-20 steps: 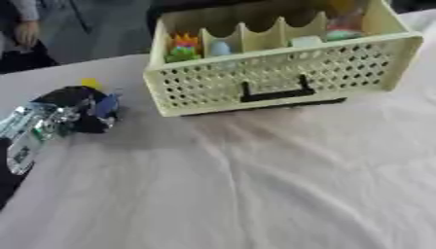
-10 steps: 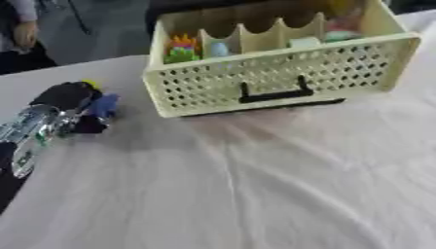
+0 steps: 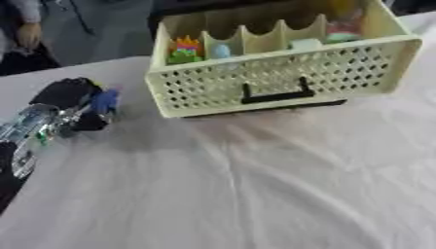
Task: Pick up objects from table and place into drawer.
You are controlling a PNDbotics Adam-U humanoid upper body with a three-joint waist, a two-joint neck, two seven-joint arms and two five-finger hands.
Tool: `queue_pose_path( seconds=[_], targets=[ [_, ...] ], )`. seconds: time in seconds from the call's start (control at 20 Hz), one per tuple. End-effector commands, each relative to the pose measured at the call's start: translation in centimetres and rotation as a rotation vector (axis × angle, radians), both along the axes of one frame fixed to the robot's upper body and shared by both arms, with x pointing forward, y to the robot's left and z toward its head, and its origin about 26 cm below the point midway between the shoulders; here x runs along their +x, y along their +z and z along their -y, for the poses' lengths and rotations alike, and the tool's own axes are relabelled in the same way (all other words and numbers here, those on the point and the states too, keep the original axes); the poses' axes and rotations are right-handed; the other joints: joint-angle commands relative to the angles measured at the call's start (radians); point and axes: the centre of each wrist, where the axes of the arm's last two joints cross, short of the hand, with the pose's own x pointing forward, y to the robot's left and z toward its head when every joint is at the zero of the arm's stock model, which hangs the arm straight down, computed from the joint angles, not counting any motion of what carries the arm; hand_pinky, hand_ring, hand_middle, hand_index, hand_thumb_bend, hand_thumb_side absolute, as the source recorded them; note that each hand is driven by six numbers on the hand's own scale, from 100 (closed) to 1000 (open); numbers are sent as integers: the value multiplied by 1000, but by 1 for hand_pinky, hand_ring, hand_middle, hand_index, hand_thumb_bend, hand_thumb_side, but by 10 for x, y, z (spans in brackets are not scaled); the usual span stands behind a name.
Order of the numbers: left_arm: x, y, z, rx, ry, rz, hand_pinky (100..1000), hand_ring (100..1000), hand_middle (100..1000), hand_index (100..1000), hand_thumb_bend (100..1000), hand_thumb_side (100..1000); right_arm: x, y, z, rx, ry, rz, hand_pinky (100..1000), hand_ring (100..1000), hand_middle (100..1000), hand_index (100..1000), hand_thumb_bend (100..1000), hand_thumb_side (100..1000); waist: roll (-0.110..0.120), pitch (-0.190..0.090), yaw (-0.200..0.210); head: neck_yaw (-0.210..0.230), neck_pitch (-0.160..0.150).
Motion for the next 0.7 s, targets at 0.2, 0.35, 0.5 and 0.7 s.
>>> queue_pose_path(
  seconds=[0.2,0.35,0.5,0.7],
  targets=[
    [-21,38,1,-82,-76,89,302,467,623,714,100,665,-6,6,3,1,-13,26,483,473,443,694,153,524,-12,-47,12,-19,15],
    [-36,58,6,-162,-143,99,286,464,620,713,100,671,-6,5,4,1,-20,21,483,474,444,694,151,523,-12,-63,21,-32,27],
    [-48,75,10,-231,-204,99,271,461,618,712,100,677,-5,3,4,-1,-25,14,482,475,447,695,141,542,-12,-81,28,-39,36],
    [-64,94,22,-259,-283,118,267,458,619,713,100,678,-5,2,5,-8,-27,8,482,477,449,696,144,522,-10,-103,33,-41,43]
  ],
)
